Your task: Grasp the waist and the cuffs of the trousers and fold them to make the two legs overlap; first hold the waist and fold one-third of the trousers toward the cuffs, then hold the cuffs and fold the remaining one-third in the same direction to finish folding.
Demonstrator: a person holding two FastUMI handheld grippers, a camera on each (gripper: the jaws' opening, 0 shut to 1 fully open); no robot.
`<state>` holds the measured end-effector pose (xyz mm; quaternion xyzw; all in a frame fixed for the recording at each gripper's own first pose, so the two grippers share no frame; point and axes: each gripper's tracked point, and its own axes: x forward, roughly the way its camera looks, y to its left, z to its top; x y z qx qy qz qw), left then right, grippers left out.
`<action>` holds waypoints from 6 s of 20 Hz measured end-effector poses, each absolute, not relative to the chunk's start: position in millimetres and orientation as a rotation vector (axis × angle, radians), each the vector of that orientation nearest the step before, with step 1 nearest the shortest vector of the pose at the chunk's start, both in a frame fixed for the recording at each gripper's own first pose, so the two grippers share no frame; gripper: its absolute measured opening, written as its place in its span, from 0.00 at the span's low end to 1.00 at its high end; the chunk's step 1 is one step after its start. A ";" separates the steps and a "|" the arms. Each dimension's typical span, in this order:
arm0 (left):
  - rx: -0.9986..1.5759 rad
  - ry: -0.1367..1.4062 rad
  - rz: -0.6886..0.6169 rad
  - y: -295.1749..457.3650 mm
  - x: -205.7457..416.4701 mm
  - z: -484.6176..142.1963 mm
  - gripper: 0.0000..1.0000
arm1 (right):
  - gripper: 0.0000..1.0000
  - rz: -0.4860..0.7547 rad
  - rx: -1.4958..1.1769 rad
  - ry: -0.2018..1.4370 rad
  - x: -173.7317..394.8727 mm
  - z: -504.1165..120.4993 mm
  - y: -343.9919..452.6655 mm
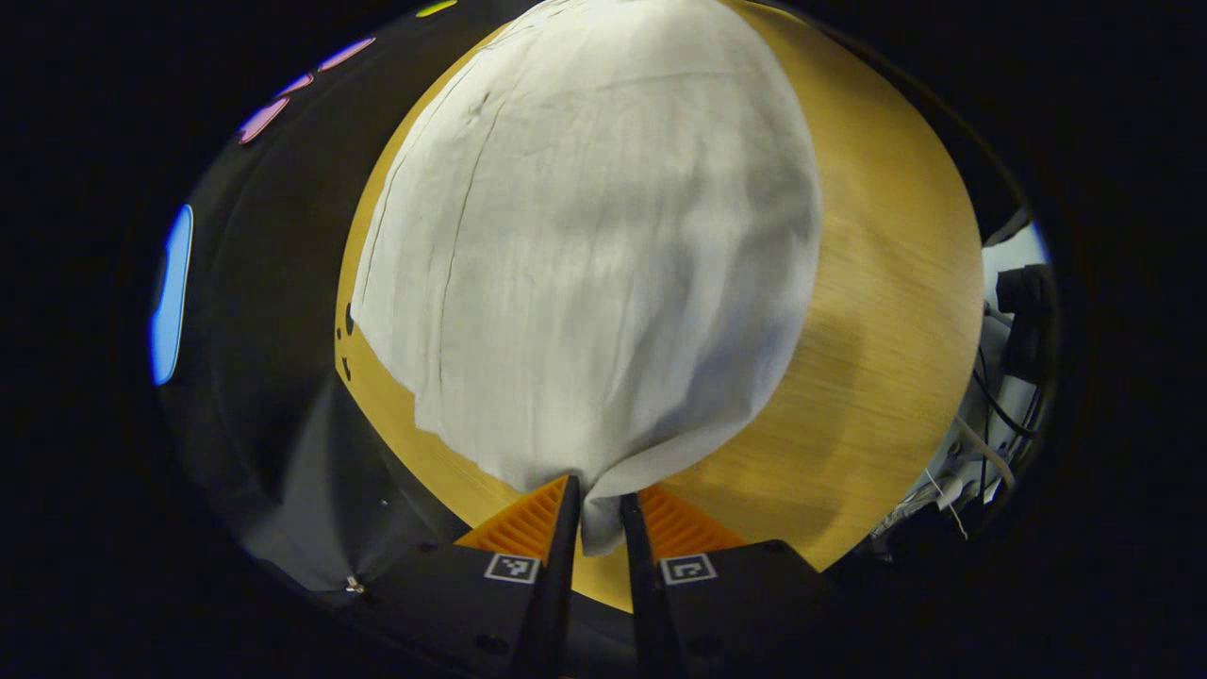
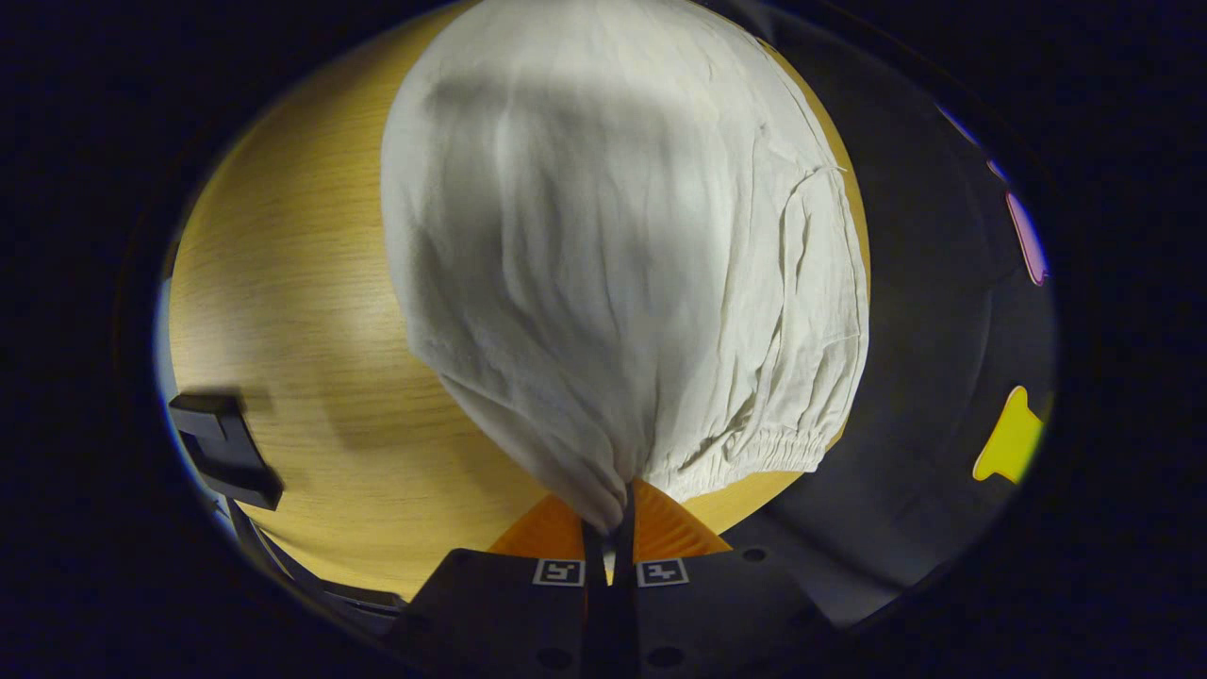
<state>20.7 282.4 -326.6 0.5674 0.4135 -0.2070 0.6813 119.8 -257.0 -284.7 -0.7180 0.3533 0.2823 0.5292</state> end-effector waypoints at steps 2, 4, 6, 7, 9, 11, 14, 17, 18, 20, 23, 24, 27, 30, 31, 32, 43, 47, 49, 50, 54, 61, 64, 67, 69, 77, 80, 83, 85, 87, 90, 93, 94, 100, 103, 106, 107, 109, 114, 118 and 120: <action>1.252 0.951 -0.458 281.6 19.8 -329.2 0.16 | 0.05 0.664 -1.715 0.849 120.6 -284.7 -258.2; 1.270 0.955 -0.441 284.0 20.8 -330.9 0.19 | 0.05 0.661 -1.710 0.849 120.8 -284.9 -258.3; 1.263 0.950 -0.411 285.1 19.0 -331.8 0.07 | 0.05 0.653 -1.694 0.847 121.2 -284.0 -259.4; 1.244 0.951 -0.398 284.9 16.5 -331.7 0.06 | 0.05 0.641 -1.678 0.843 121.7 -283.6 -260.3; 1.188 0.945 -0.385 281.8 12.4 -330.5 0.05 | 0.05 0.601 -1.648 0.818 123.8 -278.0 -258.7; 1.096 0.907 -0.318 279.2 8.7 -324.7 0.06 | 0.05 0.552 -1.595 0.770 123.0 -260.3 -253.9; 1.034 0.836 -0.247 273.7 8.7 -302.9 0.05 | 0.05 0.515 -1.562 0.725 128.0 -243.5 -249.6; 1.004 0.781 -0.204 275.3 16.2 -275.2 0.05 | 0.05 0.461 -1.528 0.679 138.1 -224.5 -243.3; 0.992 0.769 -0.193 276.1 21.1 -268.9 0.05 | 0.05 0.442 -1.513 0.663 142.6 -217.9 -241.2; 0.966 0.759 -0.159 280.1 34.3 -252.2 0.05 | 0.05 0.386 -1.478 0.616 159.6 -198.1 -237.1; 0.928 0.691 -0.101 282.4 71.6 -217.6 0.06 | 0.05 0.323 -1.409 0.571 181.5 -167.3 -227.6; 0.912 0.671 -0.084 282.9 87.4 -206.3 0.05 | 0.05 0.306 -1.384 0.556 191.2 -161.8 -224.2; 0.833 0.643 -0.051 283.3 128.6 -182.7 0.05 | 0.05 0.249 -1.218 0.537 215.8 -140.9 -212.2; 0.753 0.606 -0.010 285.1 174.1 -162.8 0.05 | 0.05 0.186 -1.045 0.520 245.2 -122.3 -196.3; 0.711 0.599 0.004 283.7 188.9 -160.8 0.05 | 0.05 0.171 -0.986 0.516 253.7 -118.1 -193.8; 0.670 0.597 0.011 282.9 204.9 -161.2 0.05 | 0.05 0.160 -0.923 0.504 263.1 -115.3 -187.1; 0.453 0.598 0.152 272.8 325.8 -186.1 0.05 | 0.06 0.015 -0.439 0.624 335.1 -169.6 -176.3; 0.349 0.599 0.112 243.6 326.6 -199.1 0.19 | 0.27 -0.034 -0.142 0.681 335.6 -182.6 -171.6; 0.283 0.578 0.051 214.0 320.3 -193.0 0.40 | 0.51 -0.054 -0.089 0.663 333.9 -179.3 -172.7; 0.258 0.553 0.039 203.3 318.1 -186.6 0.57 | 0.66 -0.063 -0.077 0.654 333.9 -176.5 -175.3; 0.181 0.445 0.071 188.5 297.9 -147.9 0.98 | 0.97 -0.160 -0.030 0.565 313.8 -164.6 -190.1; 0.027 0.342 0.146 196.3 234.4 -102.3 0.97 | 0.99 -0.316 0.185 0.500 289.7 -175.9 -224.5; -0.110 0.356 0.181 200.3 193.6 -102.2 0.98 | 0.99 -0.374 0.258 0.481 290.7 -192.7 -231.6; -0.108 0.352 0.214 209.4 170.1 -96.9 0.98 | 0.99 -0.388 0.292 0.508 290.3 -208.9 -232.5; -0.086 0.340 0.238 212.2 155.4 -89.6 0.98 | 0.99 -0.392 0.287 0.509 291.8 -212.9 -231.6; -0.175 0.350 0.208 175.0 139.3 -99.5 0.98 | 0.98 -0.379 0.236 0.528 299.8 -227.0 -219.0; -0.229 0.380 0.198 159.3 134.5 -116.7 0.98 | 0.53 -0.382 0.254 0.537 303.3 -229.0 -211.7; -0.233 0.402 0.187 148.6 127.7 -126.8 0.96 | 0.33 -0.366 0.255 0.540 300.8 -229.9 -202.9; -0.233 0.407 0.181 144.6 124.7 -128.9 0.96 | 0.16 -0.348 0.216 0.535 304.0 -230.5 -198.9; -0.240 0.409 0.183 143.0 120.8 -129.1 0.96 | 0.15 -0.332 0.193 0.523 303.3 -222.8 -200.3; -0.206 0.405 0.209 151.6 111.7 -127.9 0.96 | 0.11 -0.315 0.191 0.484 300.9 -201.6 -194.3; -0.185 0.389 0.220 153.6 105.9 -123.8 0.96 | 0.11 -0.284 0.091 0.398 294.5 -161.6 -181.6; -0.199 0.391 0.223 152.8 104.6 -123.3 0.96 | 0.11 -0.258 0.037 0.376 292.7 -143.1 -168.5; -0.274 0.360 0.251 156.7 91.0 -121.0 0.96 | 0.11 -0.083 -0.077 0.232 303.0 -67.0 -73.4; -0.346 0.333 0.272 163.3 83.0 -120.0 0.96 | 0.11 -0.017 -0.127 0.181 302.2 -44.2 -29.2; -0.393 0.319 0.284 169.0 75.0 -125.5 0.96 | 0.11 0.051 -0.078 0.175 299.5 -43.3 21.1; -0.398 0.316 0.287 170.7 70.6 -127.5 0.96 | 0.11 0.077 -0.055 0.174 297.9 -43.8 36.5; -0.401 0.315 0.296 174.1 63.2 -133.3 0.96 | 0.11 0.124 -0.029 0.179 292.9 -48.7 64.1; -0.379 0.310 0.333 185.0 49.8 -151.6 0.96 | 0.11 0.246 -0.031 0.211 272.4 -82.4 128.5; -0.430 0.297 0.351 189.3 54.0 -163.3 0.96 | 0.11 0.339 -0.073 0.224 253.7 -113.5 172.8; -0.446 0.285 0.354 196.2 60.9 -164.3 0.96 | 0.12 0.380 -0.086 0.256 242.5 -133.7 190.4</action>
